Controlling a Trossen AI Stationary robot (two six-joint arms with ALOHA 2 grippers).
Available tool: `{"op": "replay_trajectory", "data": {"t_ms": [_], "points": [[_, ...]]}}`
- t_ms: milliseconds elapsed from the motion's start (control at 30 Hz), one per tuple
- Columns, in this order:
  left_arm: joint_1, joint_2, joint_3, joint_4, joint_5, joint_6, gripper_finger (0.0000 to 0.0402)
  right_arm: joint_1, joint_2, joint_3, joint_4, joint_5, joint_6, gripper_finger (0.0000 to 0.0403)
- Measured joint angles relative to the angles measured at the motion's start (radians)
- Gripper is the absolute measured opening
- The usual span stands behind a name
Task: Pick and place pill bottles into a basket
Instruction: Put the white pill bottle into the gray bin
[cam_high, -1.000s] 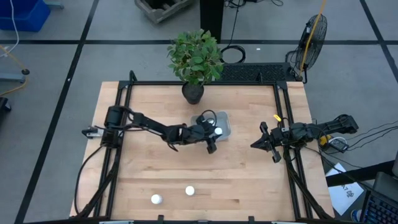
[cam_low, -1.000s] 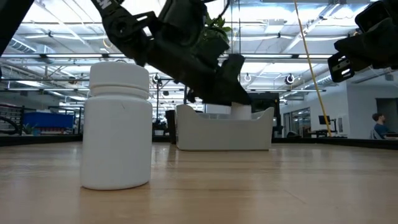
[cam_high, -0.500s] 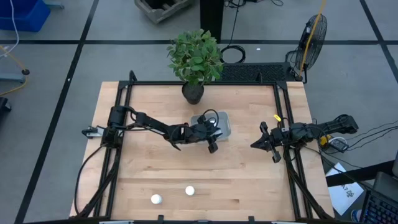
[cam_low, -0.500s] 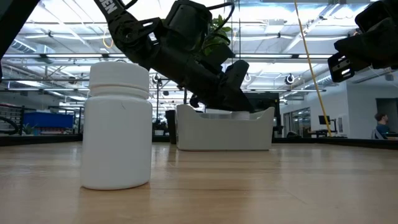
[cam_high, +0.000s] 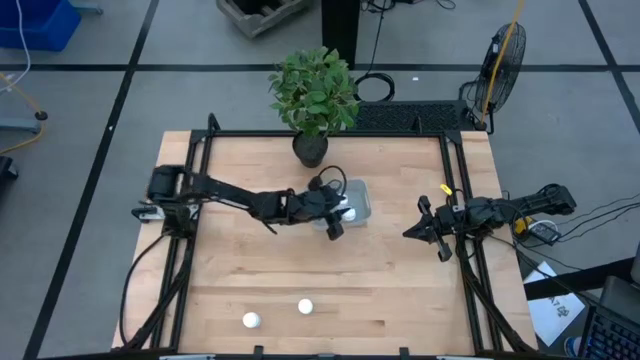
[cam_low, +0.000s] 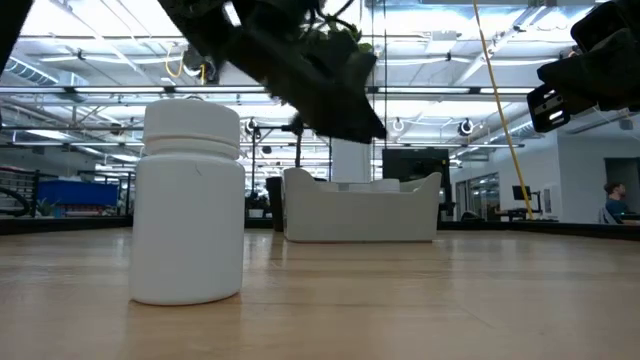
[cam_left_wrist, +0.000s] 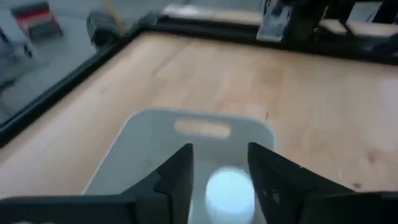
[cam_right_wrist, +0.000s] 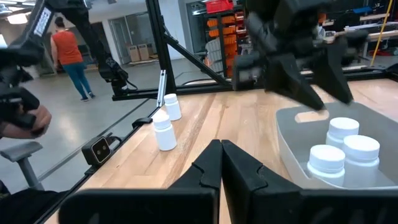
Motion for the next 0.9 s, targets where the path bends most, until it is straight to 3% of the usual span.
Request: {"op": "replay_trajectory", "data": {"t_ms": [100,233,533,733,900], "points": [[-0.047,-0.096,-0.014,-0.143,-0.004,-0.031,0.0183,0.000,0.000,0.000,0.000,0.000,0.000,0.0000],[-0.156,-0.215,-0.113,-0.158,-0.027,-0.036,0.0194,0.000,0.000,0.000,0.002,0.000,0.000,0.0000],[-0.459,-0.433,-0.417,0.083,-0.268,-0.099,0.0169,0.000,0.002,0.000,0.005,0.001,0.000,0.0000],[-0.596,-0.449,-0.550,0.216,-0.299,-0.167,0.0148,0.000,0.002,0.000,0.020,0.001,0.000,0.0000],[-0.679,-0.432,-0.556,0.231,-0.305,-0.287,0.0173,0.000,0.003,0.000,0.017,0.001,0.000,0.0000]]}}
